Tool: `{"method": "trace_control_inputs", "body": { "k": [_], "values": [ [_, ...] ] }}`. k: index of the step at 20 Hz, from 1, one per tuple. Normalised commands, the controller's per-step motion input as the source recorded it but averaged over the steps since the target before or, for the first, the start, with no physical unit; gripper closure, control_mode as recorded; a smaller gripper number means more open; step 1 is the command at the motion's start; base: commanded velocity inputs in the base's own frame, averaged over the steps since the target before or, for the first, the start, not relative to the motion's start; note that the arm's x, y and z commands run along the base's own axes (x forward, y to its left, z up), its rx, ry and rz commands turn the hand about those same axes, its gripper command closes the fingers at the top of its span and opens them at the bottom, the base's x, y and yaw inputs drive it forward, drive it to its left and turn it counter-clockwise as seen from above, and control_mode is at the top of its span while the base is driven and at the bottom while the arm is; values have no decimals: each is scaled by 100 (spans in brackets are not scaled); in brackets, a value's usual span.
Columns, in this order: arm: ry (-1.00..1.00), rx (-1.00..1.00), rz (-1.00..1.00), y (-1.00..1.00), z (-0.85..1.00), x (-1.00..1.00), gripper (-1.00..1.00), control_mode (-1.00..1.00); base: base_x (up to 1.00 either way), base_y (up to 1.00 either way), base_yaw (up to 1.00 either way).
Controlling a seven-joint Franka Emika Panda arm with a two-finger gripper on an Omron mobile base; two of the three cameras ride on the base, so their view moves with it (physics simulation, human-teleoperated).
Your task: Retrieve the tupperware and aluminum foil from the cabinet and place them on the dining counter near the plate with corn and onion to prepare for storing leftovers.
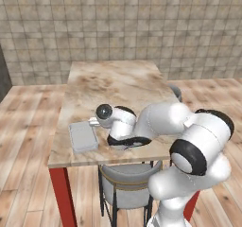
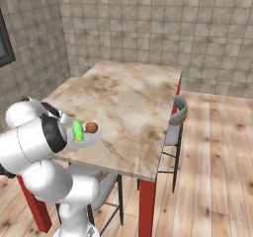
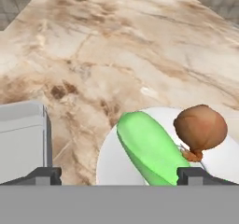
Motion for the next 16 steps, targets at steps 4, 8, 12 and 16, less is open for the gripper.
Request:
{"method": "trace_control_inputs", "body": {
  "k": [4,8,12,16],
  "values": [
    [-14,6,0,-59,99,-72,-100,-100,0,0,0],
    [-14,9,0,-64,100,-58,-100,-100,0,0,0],
    [-8,10,0,-71,100,-45,-100,-100,0,0,0],
    [0,13,0,-81,100,-42,-100,-100,0,0,0]
  ]
}}
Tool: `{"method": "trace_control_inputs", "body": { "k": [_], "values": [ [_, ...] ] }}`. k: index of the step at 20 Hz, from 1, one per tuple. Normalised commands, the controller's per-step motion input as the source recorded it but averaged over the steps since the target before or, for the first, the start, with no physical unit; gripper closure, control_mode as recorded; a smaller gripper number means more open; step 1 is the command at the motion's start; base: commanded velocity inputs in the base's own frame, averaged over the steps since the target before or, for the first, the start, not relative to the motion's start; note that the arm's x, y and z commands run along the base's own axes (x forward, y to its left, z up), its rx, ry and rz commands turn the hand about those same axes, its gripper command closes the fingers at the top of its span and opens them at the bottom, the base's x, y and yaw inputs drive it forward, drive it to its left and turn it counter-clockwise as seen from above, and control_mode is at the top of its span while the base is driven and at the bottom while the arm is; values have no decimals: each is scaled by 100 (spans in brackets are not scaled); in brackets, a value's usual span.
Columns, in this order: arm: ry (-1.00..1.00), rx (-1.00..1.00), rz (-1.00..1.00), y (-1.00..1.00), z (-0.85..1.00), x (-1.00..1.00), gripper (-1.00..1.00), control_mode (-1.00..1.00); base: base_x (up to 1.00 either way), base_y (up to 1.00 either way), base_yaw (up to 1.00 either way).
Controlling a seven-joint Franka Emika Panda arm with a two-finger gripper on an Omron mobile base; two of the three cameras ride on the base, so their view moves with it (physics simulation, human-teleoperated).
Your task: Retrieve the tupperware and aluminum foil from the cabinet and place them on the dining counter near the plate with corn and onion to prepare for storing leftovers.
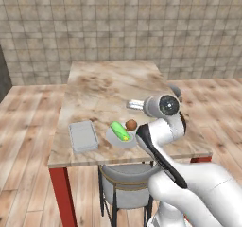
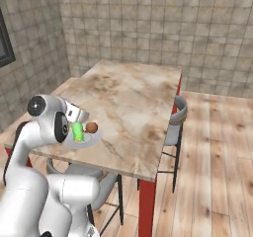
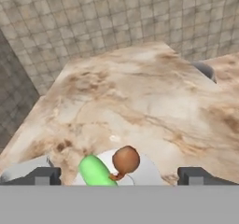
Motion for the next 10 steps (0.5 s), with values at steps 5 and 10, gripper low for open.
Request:
{"method": "trace_control_inputs", "body": {
  "k": [5,10],
  "values": [
    [9,7,1,-73,100,-58,-100,-100,0,0,0],
    [17,0,2,-29,82,-64,-100,-100,0,0,0]
  ]
}}
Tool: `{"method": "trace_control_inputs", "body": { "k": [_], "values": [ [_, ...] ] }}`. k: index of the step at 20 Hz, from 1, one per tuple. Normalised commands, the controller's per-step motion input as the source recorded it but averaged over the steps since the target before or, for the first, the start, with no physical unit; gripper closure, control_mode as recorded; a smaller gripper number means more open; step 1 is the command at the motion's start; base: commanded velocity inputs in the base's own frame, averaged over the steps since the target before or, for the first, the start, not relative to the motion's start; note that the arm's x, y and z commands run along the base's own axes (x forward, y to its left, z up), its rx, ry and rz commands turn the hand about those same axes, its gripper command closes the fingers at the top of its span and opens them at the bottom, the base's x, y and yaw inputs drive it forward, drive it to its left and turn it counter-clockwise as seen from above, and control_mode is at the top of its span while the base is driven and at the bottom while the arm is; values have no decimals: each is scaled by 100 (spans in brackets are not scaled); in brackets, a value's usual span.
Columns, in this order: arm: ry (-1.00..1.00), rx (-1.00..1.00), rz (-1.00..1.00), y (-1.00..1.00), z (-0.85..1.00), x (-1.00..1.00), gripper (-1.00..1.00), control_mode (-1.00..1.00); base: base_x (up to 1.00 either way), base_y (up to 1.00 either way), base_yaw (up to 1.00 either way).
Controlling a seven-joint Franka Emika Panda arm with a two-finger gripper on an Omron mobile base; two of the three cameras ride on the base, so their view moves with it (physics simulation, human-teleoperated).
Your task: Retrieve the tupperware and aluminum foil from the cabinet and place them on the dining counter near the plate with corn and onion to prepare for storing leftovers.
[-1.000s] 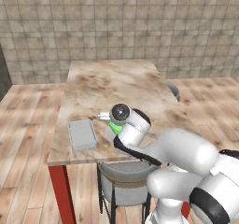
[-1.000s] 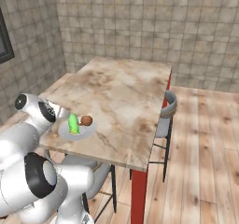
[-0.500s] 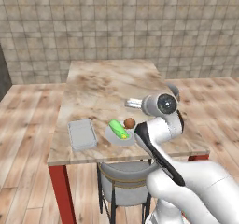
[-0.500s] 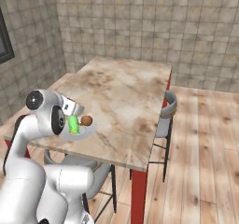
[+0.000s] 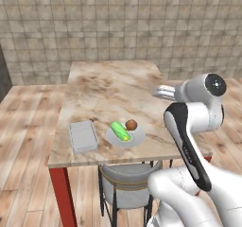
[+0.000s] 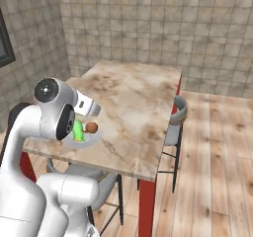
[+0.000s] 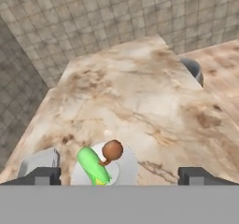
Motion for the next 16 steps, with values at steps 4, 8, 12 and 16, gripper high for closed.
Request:
{"method": "trace_control_inputs", "body": {
  "k": [4,8,12,16],
  "values": [
    [19,0,2,0,41,-40,-100,-100,0,0,0],
    [23,-4,0,4,10,-13,-100,-100,0,0,0],
    [15,-7,-5,0,0,-43,-100,-100,0,0,0],
    [7,-4,-6,0,0,-45,-100,-100,0,0,0]
  ]
}}
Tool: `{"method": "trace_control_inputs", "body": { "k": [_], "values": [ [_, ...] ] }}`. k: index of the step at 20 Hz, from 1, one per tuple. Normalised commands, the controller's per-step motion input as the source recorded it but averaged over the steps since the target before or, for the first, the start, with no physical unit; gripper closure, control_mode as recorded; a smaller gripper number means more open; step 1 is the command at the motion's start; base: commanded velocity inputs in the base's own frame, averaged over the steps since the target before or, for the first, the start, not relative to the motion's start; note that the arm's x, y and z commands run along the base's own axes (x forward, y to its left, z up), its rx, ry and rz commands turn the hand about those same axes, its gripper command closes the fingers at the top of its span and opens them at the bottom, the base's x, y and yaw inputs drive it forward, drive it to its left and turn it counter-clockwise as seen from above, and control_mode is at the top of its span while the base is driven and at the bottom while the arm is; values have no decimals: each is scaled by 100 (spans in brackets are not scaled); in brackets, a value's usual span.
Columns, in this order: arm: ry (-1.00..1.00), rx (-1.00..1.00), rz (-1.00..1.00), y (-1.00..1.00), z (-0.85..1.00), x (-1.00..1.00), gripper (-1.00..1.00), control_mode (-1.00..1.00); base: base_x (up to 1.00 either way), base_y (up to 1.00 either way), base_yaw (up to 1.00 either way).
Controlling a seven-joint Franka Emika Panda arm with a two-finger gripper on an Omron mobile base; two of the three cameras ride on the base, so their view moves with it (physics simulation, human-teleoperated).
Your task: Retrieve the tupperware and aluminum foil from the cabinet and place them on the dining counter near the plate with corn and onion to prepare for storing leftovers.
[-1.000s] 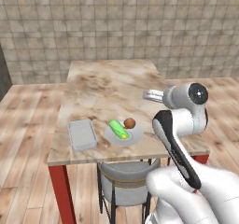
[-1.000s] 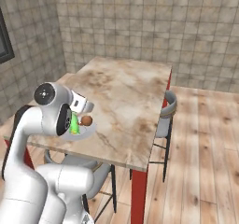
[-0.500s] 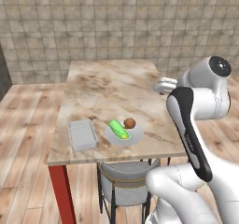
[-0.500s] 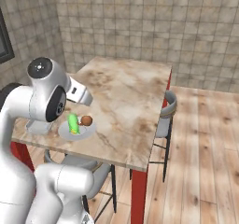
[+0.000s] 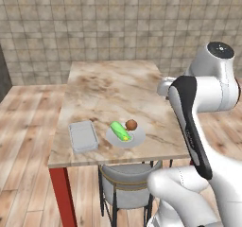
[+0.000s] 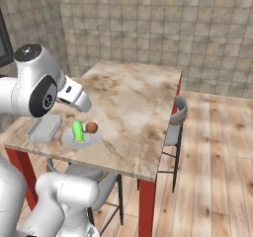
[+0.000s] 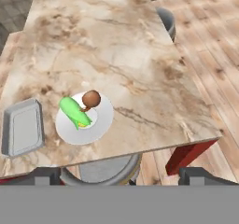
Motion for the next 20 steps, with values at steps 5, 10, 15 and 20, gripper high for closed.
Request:
{"method": "trace_control_inputs", "body": {
  "k": [5,10,15,20],
  "values": [
    [4,-2,-3,0,0,-31,-100,100,-11,0,0],
    [0,0,0,0,0,0,-100,100,-91,1,0],
    [0,0,0,0,0,0,-100,100,-100,11,0],
    [0,0,0,0,0,0,-100,100,-100,14,-11]
  ]
}}
